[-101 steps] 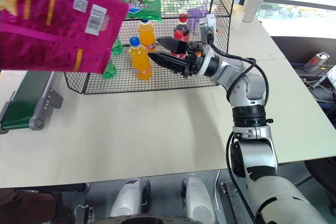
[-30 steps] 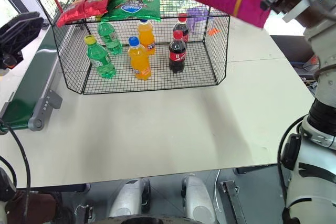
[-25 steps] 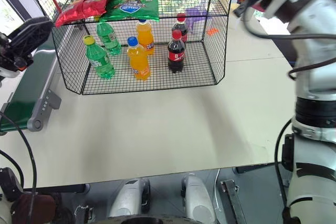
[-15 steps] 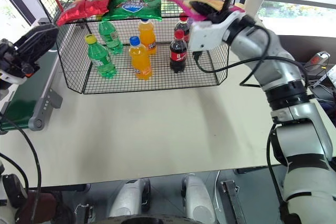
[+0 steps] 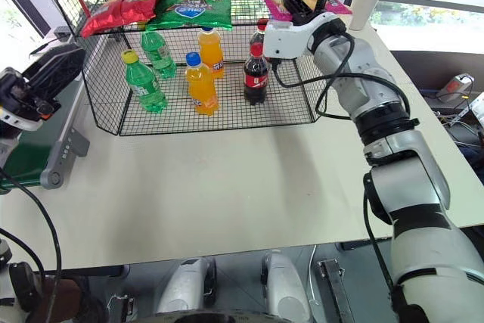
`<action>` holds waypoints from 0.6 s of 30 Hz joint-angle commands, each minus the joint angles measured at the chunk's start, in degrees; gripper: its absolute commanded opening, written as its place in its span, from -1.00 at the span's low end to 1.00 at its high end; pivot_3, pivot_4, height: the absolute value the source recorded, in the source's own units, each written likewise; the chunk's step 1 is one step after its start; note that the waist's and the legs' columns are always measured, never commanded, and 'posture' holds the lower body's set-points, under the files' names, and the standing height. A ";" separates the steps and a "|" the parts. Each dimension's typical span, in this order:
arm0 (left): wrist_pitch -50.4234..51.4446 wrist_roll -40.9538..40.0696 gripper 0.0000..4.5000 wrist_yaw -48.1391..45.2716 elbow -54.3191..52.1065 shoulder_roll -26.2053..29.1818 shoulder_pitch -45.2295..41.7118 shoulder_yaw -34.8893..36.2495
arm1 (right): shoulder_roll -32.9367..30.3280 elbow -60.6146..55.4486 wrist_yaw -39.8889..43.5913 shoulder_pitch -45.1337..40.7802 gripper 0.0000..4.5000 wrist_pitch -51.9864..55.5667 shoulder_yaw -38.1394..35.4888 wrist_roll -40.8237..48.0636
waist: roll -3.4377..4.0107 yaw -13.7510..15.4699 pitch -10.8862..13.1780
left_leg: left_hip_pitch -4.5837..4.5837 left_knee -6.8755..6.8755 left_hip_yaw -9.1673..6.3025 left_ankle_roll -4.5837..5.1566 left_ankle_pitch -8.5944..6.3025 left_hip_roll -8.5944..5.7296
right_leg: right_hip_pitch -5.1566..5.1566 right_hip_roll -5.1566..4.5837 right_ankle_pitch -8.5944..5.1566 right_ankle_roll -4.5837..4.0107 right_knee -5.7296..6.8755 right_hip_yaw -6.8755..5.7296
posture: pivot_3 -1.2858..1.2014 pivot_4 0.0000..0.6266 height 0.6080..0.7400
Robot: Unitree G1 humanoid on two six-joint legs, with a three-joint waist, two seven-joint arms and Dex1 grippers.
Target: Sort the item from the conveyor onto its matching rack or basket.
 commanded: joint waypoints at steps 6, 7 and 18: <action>-2.52 0.75 0.12 0.04 -0.39 -0.37 -0.33 -0.54 | 6.82 0.52 1.45 -4.03 -1.00 6.51 -3.03 4.73 | 0.00 -0.20 0.00 | 0.01 0.00 0.00 0.00 0.00 0.00 | 0.00 0.00 0.00 0.00 0.03 0.00 | 0.03 -0.52 1.00; -2.59 0.79 0.12 0.07 -0.46 -0.38 -0.25 -0.58 | 7.43 0.71 2.28 -3.99 -1.00 6.93 -3.48 5.85 | 0.00 -0.22 0.00 | 0.01 0.00 0.00 0.00 0.00 0.01 | 0.00 0.01 0.00 0.01 0.04 0.00 | 0.03 -0.52 1.00; -3.52 1.27 0.13 0.98 -1.38 -1.17 1.40 -0.64 | 8.59 2.90 10.55 -5.42 0.65 9.17 -5.65 13.09 | -0.02 -0.06 -0.01 | 0.03 0.02 -0.03 0.01 0.00 0.00 | 0.01 -0.01 0.01 0.00 0.10 -0.02 | 0.03 -0.52 1.00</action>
